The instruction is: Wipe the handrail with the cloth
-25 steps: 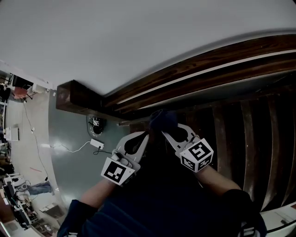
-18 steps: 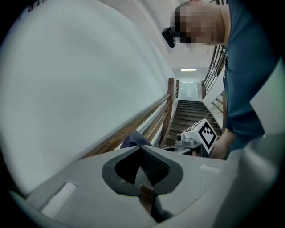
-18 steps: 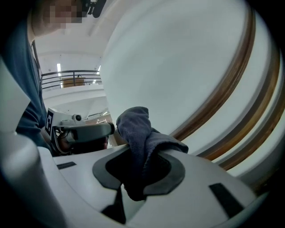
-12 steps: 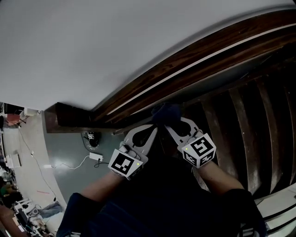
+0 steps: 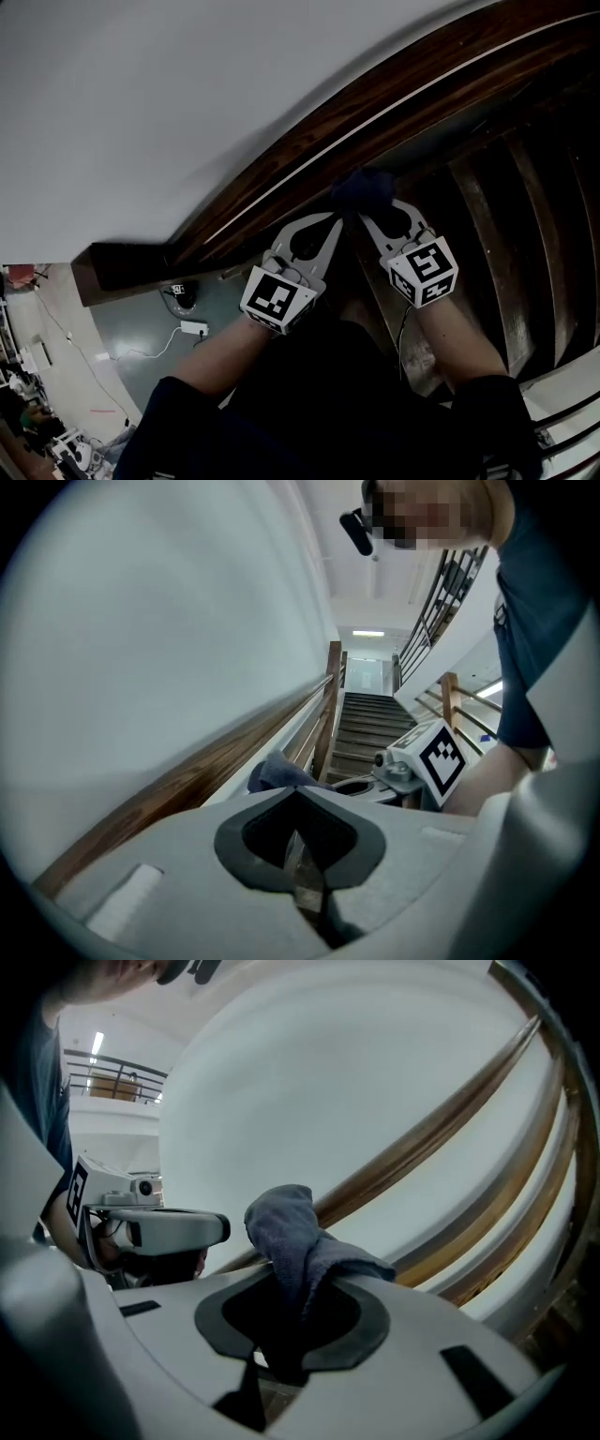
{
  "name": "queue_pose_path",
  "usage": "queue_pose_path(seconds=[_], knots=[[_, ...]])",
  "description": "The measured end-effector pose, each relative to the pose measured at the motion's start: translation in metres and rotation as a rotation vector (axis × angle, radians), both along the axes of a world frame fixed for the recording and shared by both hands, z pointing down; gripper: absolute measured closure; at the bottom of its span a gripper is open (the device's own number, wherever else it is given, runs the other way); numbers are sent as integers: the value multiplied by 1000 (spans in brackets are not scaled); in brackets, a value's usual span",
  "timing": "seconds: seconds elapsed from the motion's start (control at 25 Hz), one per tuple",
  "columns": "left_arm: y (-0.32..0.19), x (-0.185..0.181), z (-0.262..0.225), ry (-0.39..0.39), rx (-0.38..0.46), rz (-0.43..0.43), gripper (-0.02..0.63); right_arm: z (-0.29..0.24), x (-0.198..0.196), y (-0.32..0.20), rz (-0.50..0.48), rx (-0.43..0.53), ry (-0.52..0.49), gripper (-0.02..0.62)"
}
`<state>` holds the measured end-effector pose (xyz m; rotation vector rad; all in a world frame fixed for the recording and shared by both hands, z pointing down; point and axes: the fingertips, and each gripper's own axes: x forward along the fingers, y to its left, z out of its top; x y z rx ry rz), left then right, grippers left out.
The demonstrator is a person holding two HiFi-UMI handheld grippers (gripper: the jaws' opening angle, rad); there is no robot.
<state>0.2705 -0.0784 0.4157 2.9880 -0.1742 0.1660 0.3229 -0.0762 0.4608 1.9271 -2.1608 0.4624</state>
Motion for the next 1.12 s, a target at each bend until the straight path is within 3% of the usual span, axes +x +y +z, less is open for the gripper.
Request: queue_pose_path(seconds=[0.28, 0.56, 0.76, 1.0, 1.12], knots=[[-24, 47, 28, 8, -33, 12, 603, 18, 67, -37, 71, -52, 108, 508], [-39, 86, 53, 25, -68, 19, 603, 37, 121, -70, 107, -163, 257, 508], [-40, 105, 62, 23, -74, 33, 603, 49, 142, -85, 79, -274, 456, 508], [-47, 117, 78, 25, -103, 15, 603, 53, 160, -103, 8, -383, 792, 508], [-52, 115, 93, 14, -118, 0, 603, 71, 168, -111, -40, -448, 887, 508]])
